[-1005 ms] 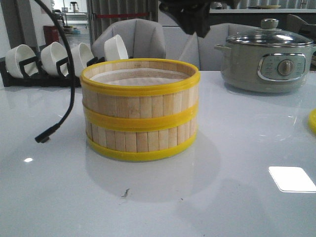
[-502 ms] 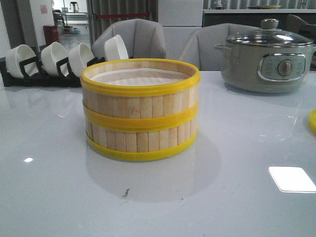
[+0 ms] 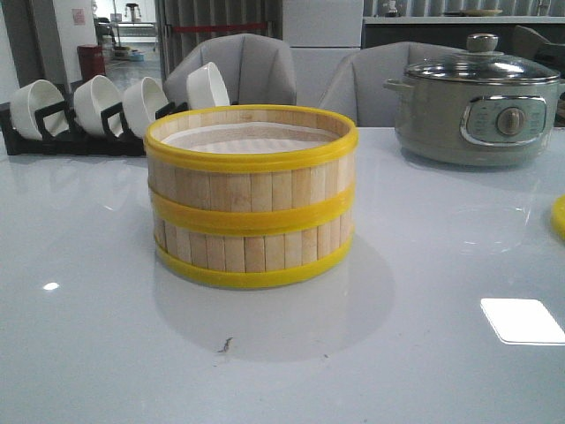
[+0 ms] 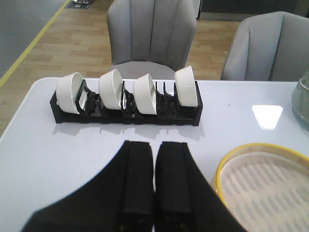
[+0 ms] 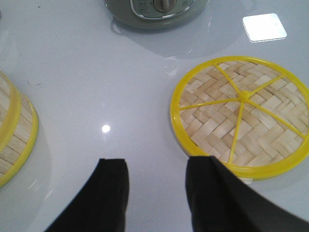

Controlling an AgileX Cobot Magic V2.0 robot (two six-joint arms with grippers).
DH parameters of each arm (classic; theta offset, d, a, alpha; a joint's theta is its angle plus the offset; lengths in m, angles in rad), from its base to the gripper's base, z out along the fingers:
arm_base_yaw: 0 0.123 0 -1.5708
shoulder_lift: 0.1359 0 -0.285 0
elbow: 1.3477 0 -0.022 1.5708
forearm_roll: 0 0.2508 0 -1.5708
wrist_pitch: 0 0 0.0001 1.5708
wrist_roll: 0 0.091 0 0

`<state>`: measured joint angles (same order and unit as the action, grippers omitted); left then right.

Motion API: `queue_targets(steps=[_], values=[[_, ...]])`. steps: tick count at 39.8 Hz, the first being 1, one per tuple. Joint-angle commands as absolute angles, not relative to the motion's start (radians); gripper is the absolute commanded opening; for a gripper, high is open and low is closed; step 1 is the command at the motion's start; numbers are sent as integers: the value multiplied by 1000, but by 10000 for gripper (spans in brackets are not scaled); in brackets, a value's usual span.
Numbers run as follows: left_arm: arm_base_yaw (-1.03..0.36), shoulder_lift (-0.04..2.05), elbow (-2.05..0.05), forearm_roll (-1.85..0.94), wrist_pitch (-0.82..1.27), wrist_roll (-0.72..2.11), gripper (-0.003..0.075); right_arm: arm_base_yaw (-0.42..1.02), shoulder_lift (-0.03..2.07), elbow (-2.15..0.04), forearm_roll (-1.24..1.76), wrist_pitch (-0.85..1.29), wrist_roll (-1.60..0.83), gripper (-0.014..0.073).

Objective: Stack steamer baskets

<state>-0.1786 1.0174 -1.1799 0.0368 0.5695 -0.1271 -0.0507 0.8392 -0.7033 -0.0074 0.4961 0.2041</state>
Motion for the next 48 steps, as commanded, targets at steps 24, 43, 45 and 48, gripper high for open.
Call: queue_targets(steps=[24,43,45,48], values=[[-175,576,-543,15,239,-131,95,-48,836,-742,-11,427,200,292],[-175,576,-530,18,253,-131,95,-48,836,-742,-11,449,200,34],[-175,576,-530,18,253,-131,95,-48,836,-742,-11,449,200,27],[-175,576,-530,18,253,-131,95,-48,836,-742,-11,449,200,29]])
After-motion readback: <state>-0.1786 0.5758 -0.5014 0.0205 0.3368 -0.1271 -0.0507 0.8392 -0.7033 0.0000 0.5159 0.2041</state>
